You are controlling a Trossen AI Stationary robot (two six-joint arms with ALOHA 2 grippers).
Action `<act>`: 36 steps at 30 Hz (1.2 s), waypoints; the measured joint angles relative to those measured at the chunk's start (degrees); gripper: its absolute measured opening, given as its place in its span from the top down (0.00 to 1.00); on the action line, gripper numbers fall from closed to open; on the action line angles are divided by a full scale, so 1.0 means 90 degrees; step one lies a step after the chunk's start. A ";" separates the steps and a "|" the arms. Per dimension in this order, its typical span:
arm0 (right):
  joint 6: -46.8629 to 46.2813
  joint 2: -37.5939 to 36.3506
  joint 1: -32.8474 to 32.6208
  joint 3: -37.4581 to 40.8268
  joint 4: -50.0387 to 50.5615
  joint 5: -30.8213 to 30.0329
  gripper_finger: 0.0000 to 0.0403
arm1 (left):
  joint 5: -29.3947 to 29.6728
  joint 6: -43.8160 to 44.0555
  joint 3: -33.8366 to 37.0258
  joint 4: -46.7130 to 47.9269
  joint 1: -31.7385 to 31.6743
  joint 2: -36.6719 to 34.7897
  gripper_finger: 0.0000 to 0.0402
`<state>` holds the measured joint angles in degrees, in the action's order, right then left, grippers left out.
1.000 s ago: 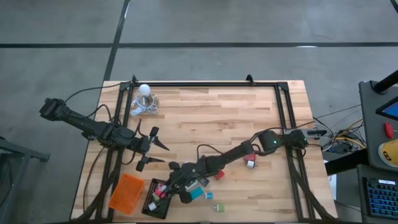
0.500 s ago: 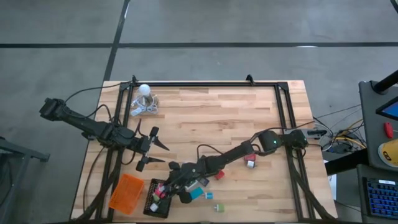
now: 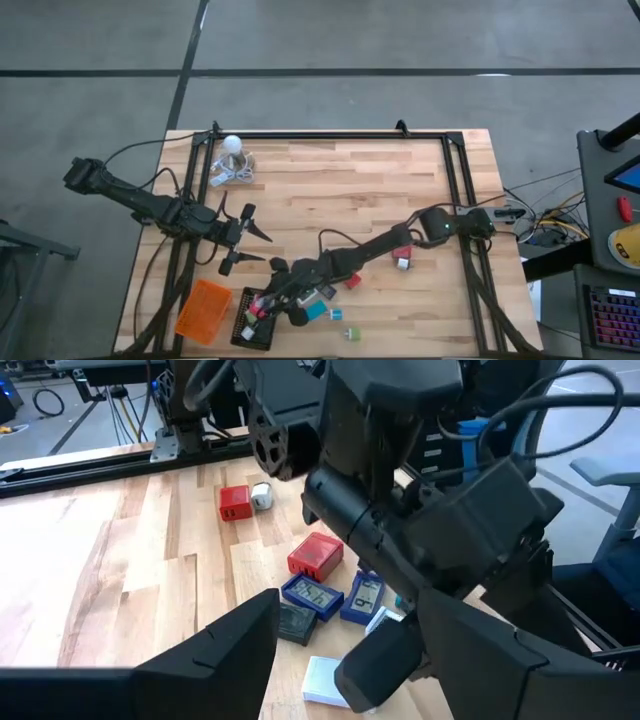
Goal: Pick & Place Office items
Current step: Put the blue charger adapter into the black basket
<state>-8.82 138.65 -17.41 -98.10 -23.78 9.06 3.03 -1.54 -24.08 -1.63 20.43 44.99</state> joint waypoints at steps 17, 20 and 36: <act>-0.0660 -0.1124 0.0007 -0.0002 0.3582 -0.0021 0.50 | -0.0008 0.0340 -0.0002 0.0031 0.0005 0.0001 0.39; -0.0724 -0.1272 0.0004 0.0014 0.3800 -0.0029 0.50 | -0.0010 0.0442 -0.0002 0.0094 0.0005 0.0010 0.39; 0.0025 -0.2615 -0.0529 0.1724 0.2428 -0.1679 0.50 | -0.0024 0.0430 -0.0002 0.0278 0.0002 0.0128 0.39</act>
<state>-8.59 115.11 -22.17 -82.59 -1.93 -6.05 2.81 2.33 -24.09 0.87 20.45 46.14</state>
